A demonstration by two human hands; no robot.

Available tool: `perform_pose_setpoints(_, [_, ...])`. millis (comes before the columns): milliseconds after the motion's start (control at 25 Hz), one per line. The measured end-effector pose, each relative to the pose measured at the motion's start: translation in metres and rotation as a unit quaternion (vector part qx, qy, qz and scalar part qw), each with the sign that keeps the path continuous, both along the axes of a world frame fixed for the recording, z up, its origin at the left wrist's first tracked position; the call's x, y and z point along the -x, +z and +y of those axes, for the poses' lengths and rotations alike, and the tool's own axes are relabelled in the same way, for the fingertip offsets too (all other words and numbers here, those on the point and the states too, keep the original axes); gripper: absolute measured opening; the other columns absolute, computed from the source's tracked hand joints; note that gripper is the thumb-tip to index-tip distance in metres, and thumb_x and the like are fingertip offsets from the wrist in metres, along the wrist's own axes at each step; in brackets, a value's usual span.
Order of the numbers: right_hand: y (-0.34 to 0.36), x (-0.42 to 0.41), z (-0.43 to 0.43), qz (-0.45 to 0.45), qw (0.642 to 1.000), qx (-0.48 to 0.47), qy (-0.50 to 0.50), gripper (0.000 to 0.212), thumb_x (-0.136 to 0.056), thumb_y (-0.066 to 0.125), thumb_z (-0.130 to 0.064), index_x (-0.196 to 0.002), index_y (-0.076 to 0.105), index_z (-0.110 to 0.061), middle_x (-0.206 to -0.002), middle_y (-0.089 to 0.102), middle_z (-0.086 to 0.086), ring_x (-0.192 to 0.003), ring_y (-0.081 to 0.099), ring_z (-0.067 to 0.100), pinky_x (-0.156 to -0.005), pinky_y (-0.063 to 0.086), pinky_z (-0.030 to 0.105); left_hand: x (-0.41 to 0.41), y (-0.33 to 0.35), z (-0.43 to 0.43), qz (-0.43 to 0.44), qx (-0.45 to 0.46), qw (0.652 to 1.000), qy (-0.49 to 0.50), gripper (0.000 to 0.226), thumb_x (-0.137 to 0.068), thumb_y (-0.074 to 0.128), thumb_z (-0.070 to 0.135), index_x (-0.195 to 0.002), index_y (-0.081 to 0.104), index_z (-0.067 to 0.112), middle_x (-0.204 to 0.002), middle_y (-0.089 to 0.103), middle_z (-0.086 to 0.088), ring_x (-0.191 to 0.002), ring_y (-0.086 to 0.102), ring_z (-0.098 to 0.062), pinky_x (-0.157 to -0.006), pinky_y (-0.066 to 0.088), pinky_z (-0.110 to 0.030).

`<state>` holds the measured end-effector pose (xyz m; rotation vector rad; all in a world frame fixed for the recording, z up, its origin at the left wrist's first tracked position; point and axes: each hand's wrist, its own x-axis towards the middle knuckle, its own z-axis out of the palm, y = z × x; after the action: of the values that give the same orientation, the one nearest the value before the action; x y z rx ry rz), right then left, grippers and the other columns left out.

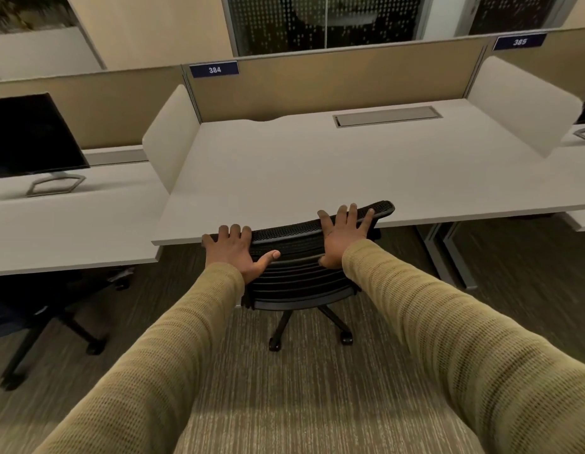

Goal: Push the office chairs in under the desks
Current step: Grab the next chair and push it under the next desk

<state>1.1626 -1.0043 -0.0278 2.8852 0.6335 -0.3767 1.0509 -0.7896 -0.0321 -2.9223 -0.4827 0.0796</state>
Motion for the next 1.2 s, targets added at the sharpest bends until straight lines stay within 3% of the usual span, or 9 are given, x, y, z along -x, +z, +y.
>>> perform_pose_setpoints(120, [0.003,0.000,-0.008,0.007,1.000,0.003,-0.002,0.116,-0.080,0.068,-0.057,-0.155,-0.014,-0.025,-0.162,-0.011,0.025,-0.145,-0.018,0.050,-0.105,-0.015,0.076,0.005,-0.002,-0.009,0.004,0.022,1.000,0.003,0.106,-0.072,0.007,0.094,-0.147,0.028,0.022,-0.146,0.040,-0.006,-0.136,0.033,-0.032,-0.107,0.028,-0.064])
perform_pose_setpoints(240, [0.002,0.004,-0.013,0.002,1.000,-0.020,0.016,0.113,-0.080,0.066,-0.060,-0.156,-0.012,-0.025,-0.162,-0.012,0.023,-0.147,-0.018,0.047,-0.105,-0.015,0.075,0.010,0.001,-0.013,0.029,0.062,0.998,0.016,0.104,-0.079,0.016,0.090,-0.158,0.007,0.023,-0.163,0.018,-0.006,-0.151,0.011,-0.032,-0.115,0.010,-0.068])
perform_pose_setpoints(440, [-0.029,0.054,0.007,-0.096,0.985,-0.125,0.072,0.116,-0.084,0.058,-0.062,-0.149,-0.031,-0.026,-0.156,-0.035,0.020,-0.142,-0.033,0.043,-0.112,-0.015,0.069,0.038,0.005,-0.011,-0.003,0.087,0.996,0.005,0.093,-0.089,0.021,0.080,-0.159,-0.009,0.027,-0.168,-0.010,-0.005,-0.154,-0.009,-0.029,-0.119,-0.003,-0.065])
perform_pose_setpoints(640, [-0.051,0.114,0.055,-0.137,0.967,-0.197,0.086,0.114,-0.083,0.061,-0.056,-0.152,-0.026,-0.027,-0.155,-0.039,0.019,-0.143,-0.034,0.040,-0.111,-0.019,0.060,0.098,-0.011,0.024,-0.027,0.079,0.996,0.036,0.089,-0.092,0.021,0.074,-0.158,-0.015,0.027,-0.167,-0.017,-0.005,-0.153,-0.016,-0.027,-0.117,-0.012,-0.062])
perform_pose_setpoints(840, [-0.048,0.158,0.128,-0.094,0.968,-0.186,0.142,0.106,-0.091,0.048,-0.060,-0.145,-0.038,-0.028,-0.153,-0.041,0.016,-0.143,-0.032,0.039,-0.117,-0.012,0.061,0.169,-0.025,0.093,-0.014,0.075,0.991,0.109,0.087,-0.092,0.015,0.075,-0.155,-0.021,0.028,-0.165,-0.021,-0.006,-0.151,-0.020,-0.028,-0.114,-0.016,-0.061])
perform_pose_setpoints(1200, [-0.051,0.263,0.277,-0.059,0.952,-0.180,0.242,0.096,-0.093,0.043,-0.061,-0.150,-0.028,-0.029,-0.158,-0.031,0.015,-0.145,-0.026,0.038,-0.117,-0.012,0.061,0.287,-0.027,0.213,-0.042,0.084,0.978,0.187,0.085,-0.093,0.015,0.073,-0.158,-0.014,0.025,-0.167,-0.014,-0.006,-0.153,-0.015,-0.027,-0.119,-0.007,-0.063])
